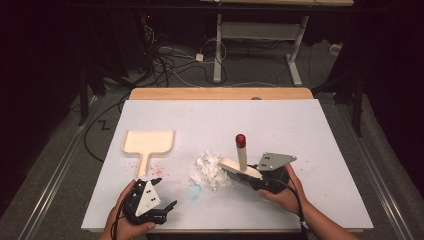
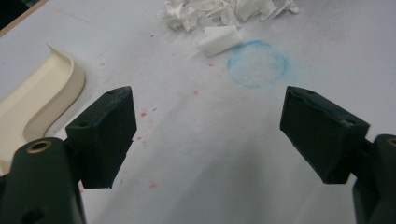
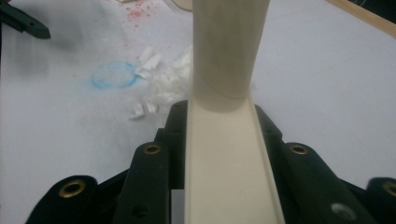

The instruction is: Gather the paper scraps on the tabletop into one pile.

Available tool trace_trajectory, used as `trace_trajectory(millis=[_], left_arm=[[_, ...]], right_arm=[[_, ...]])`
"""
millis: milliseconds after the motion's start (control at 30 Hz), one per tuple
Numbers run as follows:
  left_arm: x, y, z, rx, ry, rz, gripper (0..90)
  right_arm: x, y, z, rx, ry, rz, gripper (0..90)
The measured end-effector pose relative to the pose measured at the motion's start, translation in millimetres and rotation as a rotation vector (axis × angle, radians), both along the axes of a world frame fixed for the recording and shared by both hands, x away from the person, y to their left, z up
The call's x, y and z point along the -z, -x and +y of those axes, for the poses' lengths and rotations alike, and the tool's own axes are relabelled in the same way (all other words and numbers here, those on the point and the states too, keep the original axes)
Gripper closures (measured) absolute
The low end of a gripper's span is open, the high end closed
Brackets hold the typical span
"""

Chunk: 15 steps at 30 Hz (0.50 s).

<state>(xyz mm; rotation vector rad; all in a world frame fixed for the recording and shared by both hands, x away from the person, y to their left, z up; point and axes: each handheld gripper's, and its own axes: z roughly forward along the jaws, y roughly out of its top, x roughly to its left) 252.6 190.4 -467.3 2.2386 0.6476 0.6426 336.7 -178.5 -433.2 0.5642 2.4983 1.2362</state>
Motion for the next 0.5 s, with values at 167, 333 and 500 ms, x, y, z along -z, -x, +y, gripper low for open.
trace_trajectory(millis=[167,333,500], left_arm=[[0.4,-0.1,0.8,0.000,0.000,0.002,17.6],[0.0,0.5,1.9,-0.002,0.002,-0.002,17.5],[-0.7,1.1,1.7,-0.001,0.001,-0.006,17.6]], right_arm=[[1.7,-5.8,20.1,0.003,-0.027,-0.010,68.2],[-6.0,-4.0,17.9,-0.001,-0.048,-0.030,68.2],[-17.2,-0.6,-2.0,0.026,-0.084,-0.037,68.2]])
